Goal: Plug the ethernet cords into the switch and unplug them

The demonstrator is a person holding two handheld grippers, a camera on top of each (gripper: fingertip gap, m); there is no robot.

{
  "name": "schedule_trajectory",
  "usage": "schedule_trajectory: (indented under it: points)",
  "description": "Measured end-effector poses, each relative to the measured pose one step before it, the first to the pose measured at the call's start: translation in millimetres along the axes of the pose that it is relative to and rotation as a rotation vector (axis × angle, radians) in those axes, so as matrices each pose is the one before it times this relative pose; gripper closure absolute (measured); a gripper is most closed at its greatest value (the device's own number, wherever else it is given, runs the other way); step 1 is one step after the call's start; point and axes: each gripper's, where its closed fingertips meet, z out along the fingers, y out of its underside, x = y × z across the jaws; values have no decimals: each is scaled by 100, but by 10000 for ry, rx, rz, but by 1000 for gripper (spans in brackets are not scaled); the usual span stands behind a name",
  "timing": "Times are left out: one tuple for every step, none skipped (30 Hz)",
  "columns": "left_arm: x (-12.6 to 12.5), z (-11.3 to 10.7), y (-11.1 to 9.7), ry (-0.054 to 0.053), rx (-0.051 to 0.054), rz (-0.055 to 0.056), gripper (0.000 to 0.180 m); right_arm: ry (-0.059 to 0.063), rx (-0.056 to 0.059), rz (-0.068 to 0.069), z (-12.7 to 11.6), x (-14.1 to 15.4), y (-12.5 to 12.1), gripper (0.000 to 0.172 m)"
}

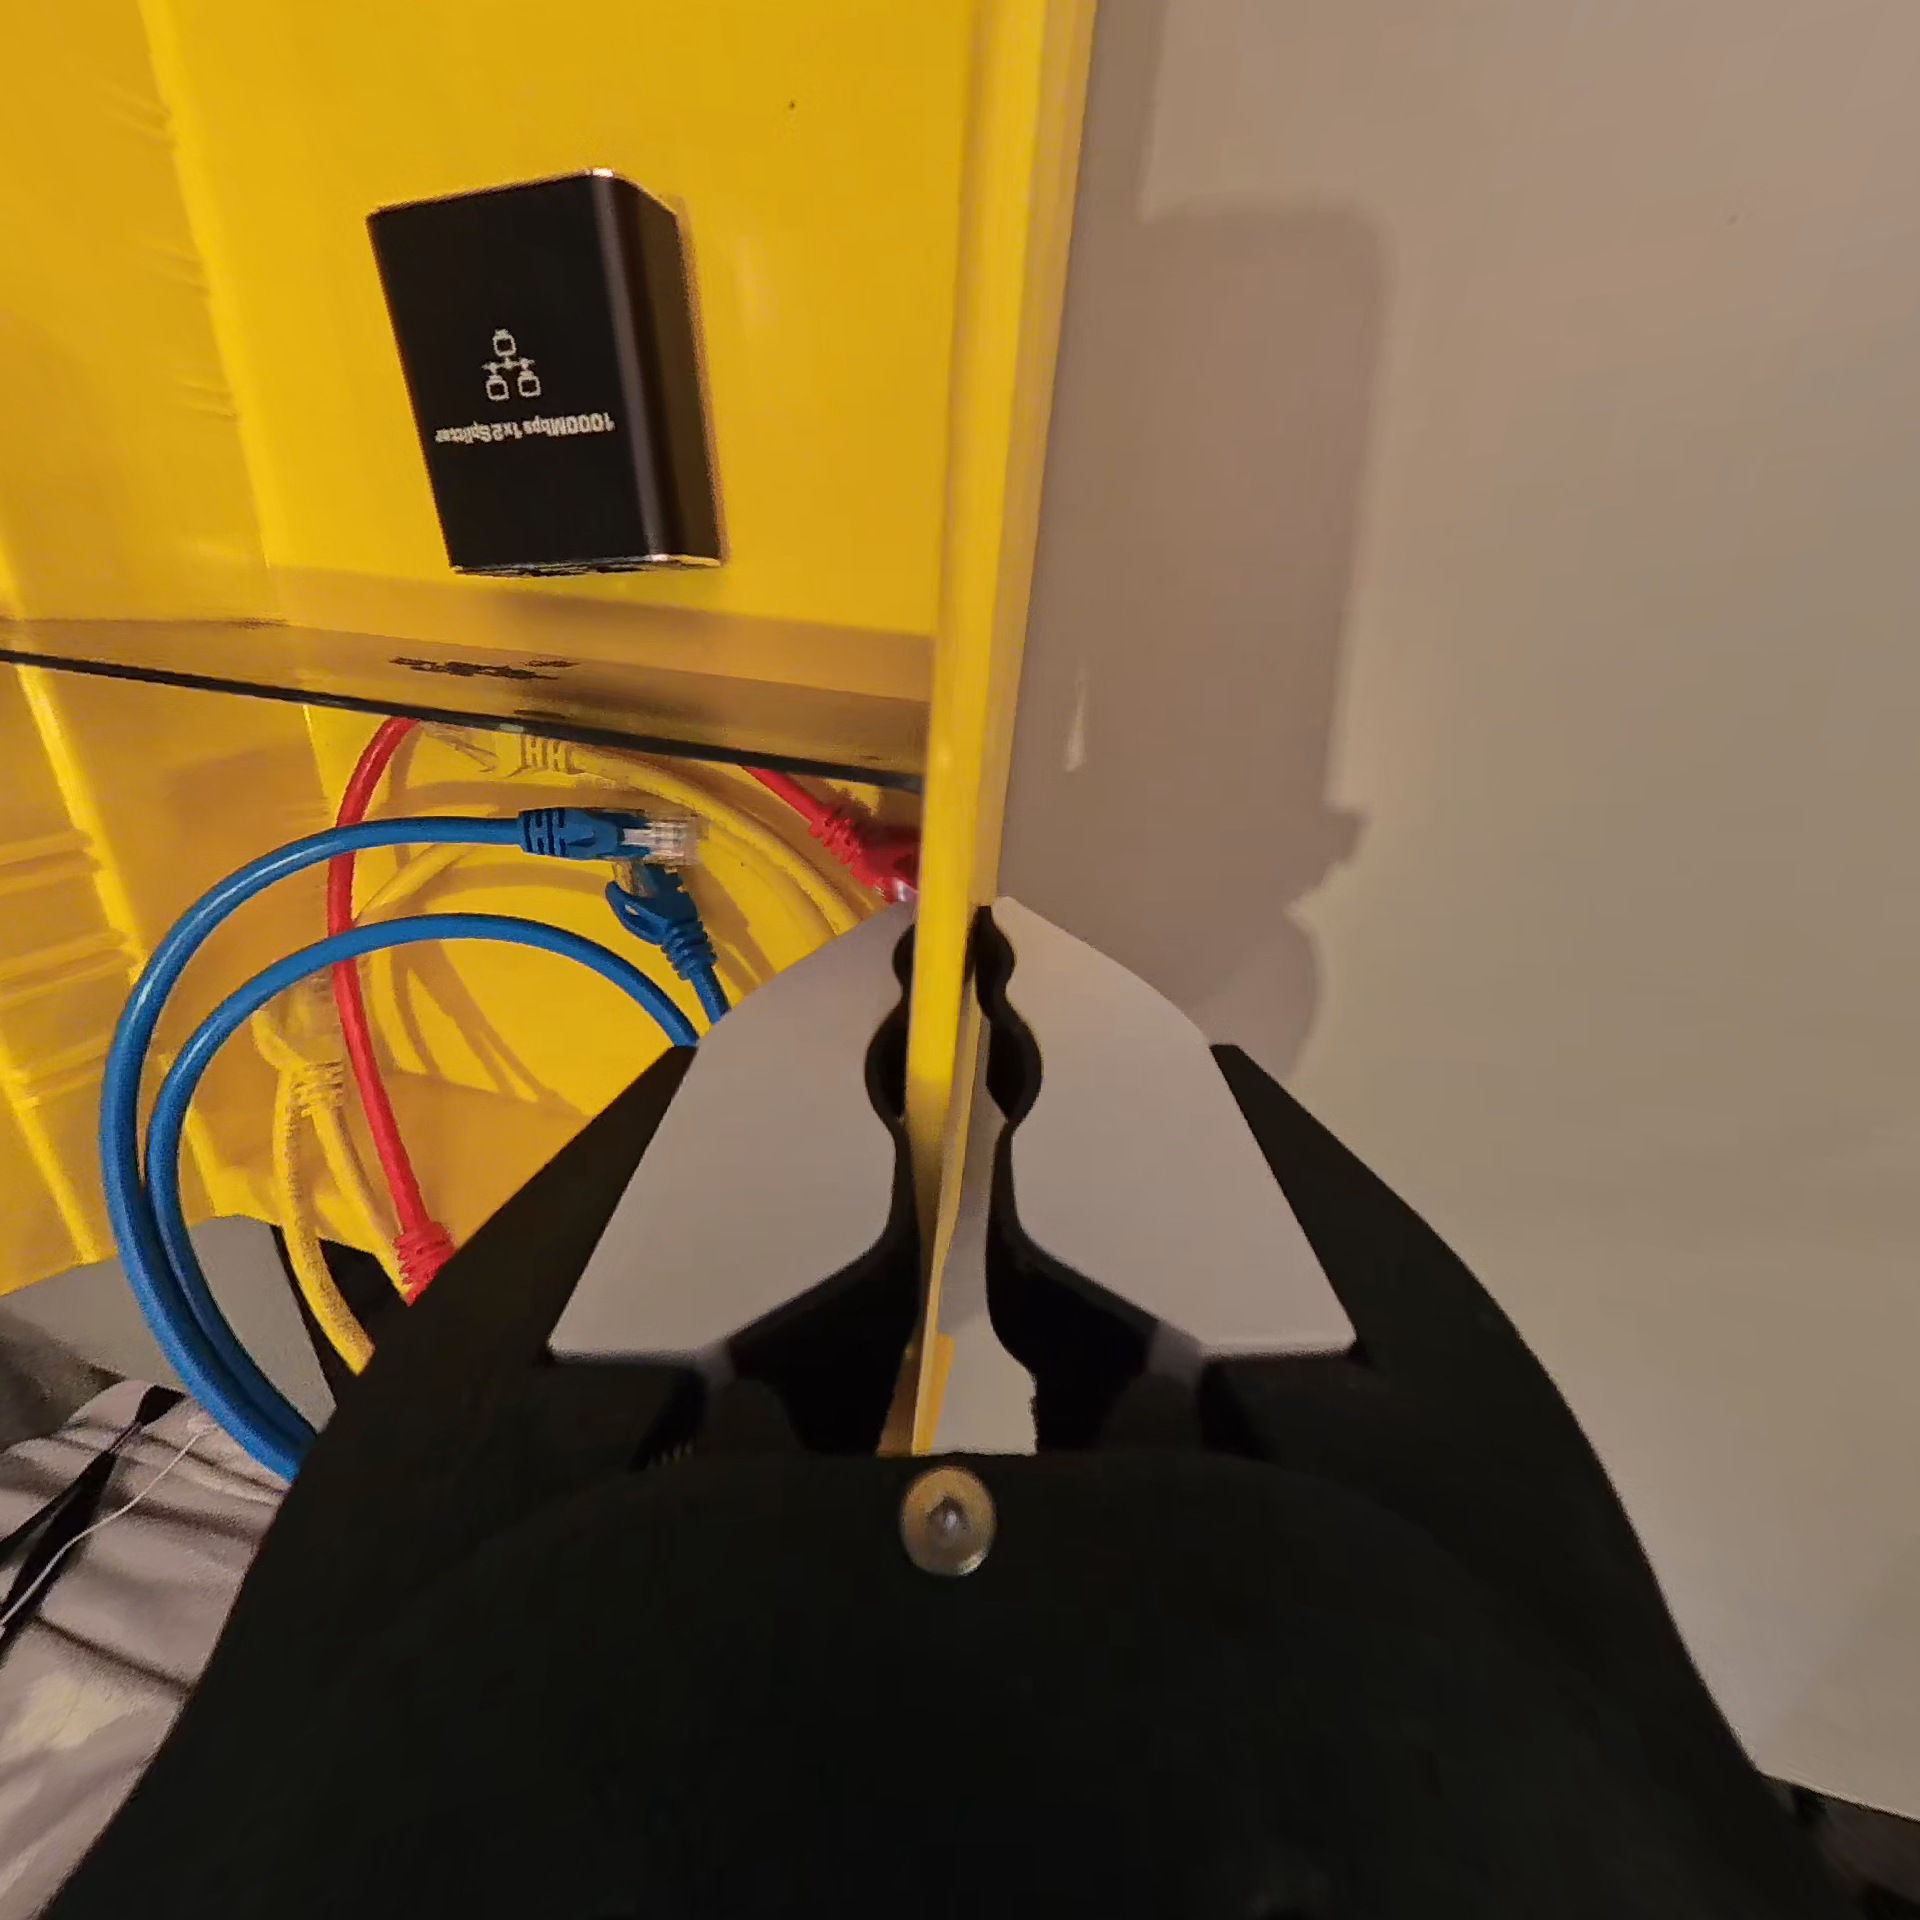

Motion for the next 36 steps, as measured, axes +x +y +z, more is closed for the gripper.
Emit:
schedule_trajectory:
  points:
    - [162,525,329,258,-243,-63,143,91,-88,-60,82,-234,4,163]
    - [-103,509,294,106,-235,-106,143,-36,-22,56,118,-417,-78,163]
    - [-338,509,301,-59,-264,-102,143,-236,-9,145,154,-656,-148,161]
    - [-163,541,293,41,-259,-42,146,-370,-48,144,199,-813,-179,159]
    - [147,566,251,212,-248,0,151,-299,-97,89,270,-799,-118,158]
    - [279,548,215,267,-254,20,161,-102,-86,11,256,-679,-125,157]
    - [-2,470,124,5,-237,2,163,81,-154,-123,238,-556,-57,158]
    - [-210,275,59,-237,-178,35,169,168,-155,-160,242,-519,-87,159]
    - [-125,104,16,-274,-129,128,175,104,-193,-157,233,-622,-43,159]
    - [201,43,20,-141,-126,184,175,9,-146,-123,257,-751,-107,159]
    - [415,57,82,-63,-165,160,175,-84,-94,-77,283,-854,-171,159]
    - [575,45,54,-12,-186,168,174,-129,-103,-26,286,-888,-205,158]
    - [650,73,18,-10,-177,234,174,-70,-103,70,288,-796,-234,158]
    - [772,97,-29,36,-168,251,173,45,-71,26,260,-677,-275,159]
    - [790,119,-58,71,-190,218,172,113,-86,-94,261,-620,-254,160]
    - [687,103,-148,6,-139,198,171,86,-84,-150,241,-654,-247,160]
    - [576,95,-180,-65,-126,204,171,49,-45,-101,241,-657,-252,160]
    - [567,101,-162,-53,-124,194,171,25,-32,-37,218,-654,-239,160]
    - [610,89,-150,-28,-113,179,171,38,-40,-30,199,-580,-196,161]
    - [628,89,-175,-19,-87,137,170,68,-39,-31,178,-522,-154,161]
    - [661,84,-159,13,-97,88,170,109,-12,1,153,-440,-157,162]
    - [663,81,-164,15,-99,85,170,138,-26,-12,146,-395,-108,163]
    - [626,79,-228,-24,-43,84,170,165,-49,-30,130,-352,-57,164]
    - [607,85,-271,-21,2,70,170,239,-42,24,96,-236,-54,165]
    - [602,77,-282,9,21,-4,170,251,-54,57,102,-230,-39,165]
    - [637,62,-250,57,6,-39,168,261,-34,-57,75,-214,-47,166]
    - [669,66,-241,91,9,-44,165,195,-35,-167,73,-241,-47,166]
    - [671,47,-190,102,15,33,163,47,-32,-113,93,-320,-51,166]
    - [549,92,-72,46,-47,140,164,-55,-11,-18,121,-358,-66,165]
    - [469,108,0,18,-62,168,164,-81,-53,-69,206,-370,-24,165]
    - [456,152,117,91,-128,110,161,-109,-122,-146,254,-374,62,165]
    - [360,185,271,126,-243,28,156,-161,-146,-109,262,-371,108,164]
    - [127,154,360,64,-278,-24,154,-139,-148,-98,187,-268,87,163]
    - [60,27,248,69,-133,30,154,-149,-82,-126,68,-240,-60,157]
    - [-43,-187,57,15,59,77,152,-24,-6,-91,-100,-57,-100,154]
    - [-232,-482,-43,-104,215,30,150,60,51,-170,-248,42,-119,152]
